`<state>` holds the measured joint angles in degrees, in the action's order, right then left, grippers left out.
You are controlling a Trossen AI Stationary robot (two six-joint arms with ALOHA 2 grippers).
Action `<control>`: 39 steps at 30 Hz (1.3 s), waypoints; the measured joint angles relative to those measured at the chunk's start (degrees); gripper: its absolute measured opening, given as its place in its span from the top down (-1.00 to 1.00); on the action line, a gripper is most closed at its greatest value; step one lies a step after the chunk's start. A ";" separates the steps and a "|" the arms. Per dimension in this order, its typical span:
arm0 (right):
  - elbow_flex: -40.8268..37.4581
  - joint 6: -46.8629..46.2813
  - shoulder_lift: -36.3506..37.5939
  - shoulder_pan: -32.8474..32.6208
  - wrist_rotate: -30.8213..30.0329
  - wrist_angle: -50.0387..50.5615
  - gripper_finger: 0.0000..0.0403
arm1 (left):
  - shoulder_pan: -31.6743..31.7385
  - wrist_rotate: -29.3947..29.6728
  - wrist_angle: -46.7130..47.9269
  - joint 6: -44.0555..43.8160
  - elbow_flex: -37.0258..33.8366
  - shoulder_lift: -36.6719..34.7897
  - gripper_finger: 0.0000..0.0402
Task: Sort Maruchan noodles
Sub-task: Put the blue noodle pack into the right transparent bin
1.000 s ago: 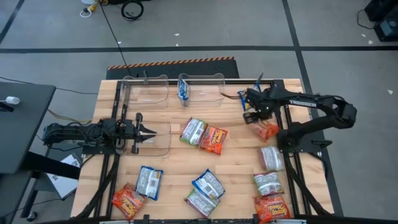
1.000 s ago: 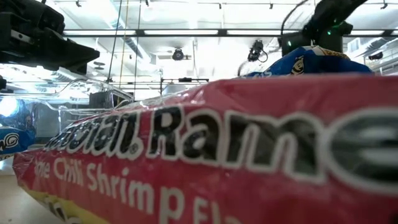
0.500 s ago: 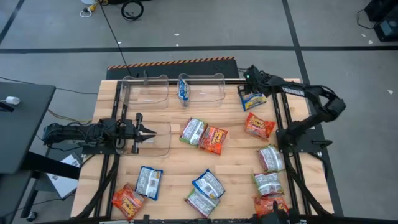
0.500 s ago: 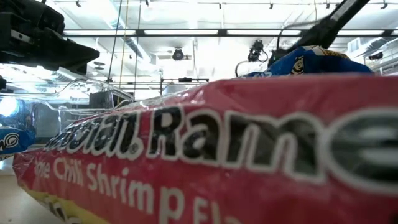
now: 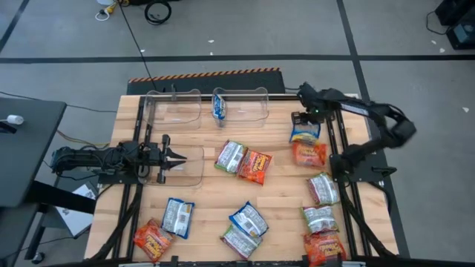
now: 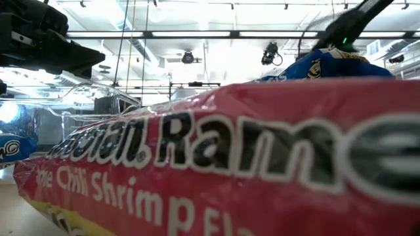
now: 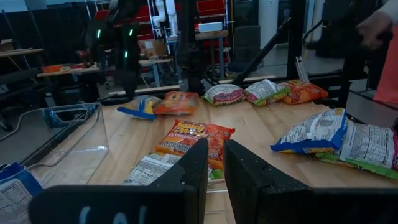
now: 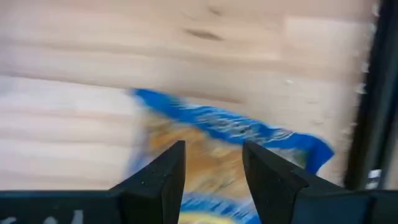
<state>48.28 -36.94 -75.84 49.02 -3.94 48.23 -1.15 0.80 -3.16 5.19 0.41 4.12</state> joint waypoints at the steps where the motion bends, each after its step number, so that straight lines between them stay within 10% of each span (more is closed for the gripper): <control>1: 0.01 -0.92 2.29 -0.78 0.57 -0.03 0.18 | 0.02 0.02 0.00 0.00 0.00 0.00 0.72; 6: 0.05 16.93 9.57 -2.99 7.06 -0.63 0.18 | 0.02 0.00 0.02 0.00 0.01 0.00 0.72; 21: -0.07 99.02 9.19 -23.15 0.01 9.24 0.15 | 0.02 0.02 0.01 0.00 0.02 0.00 0.72; 39: -5.66 114.49 2.78 -36.98 -7.35 7.91 -0.19 | 0.02 0.01 -0.01 0.00 0.02 0.00 0.72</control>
<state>42.61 77.55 -73.05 12.03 -11.29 56.14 -1.13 0.80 -3.16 5.19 0.43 4.12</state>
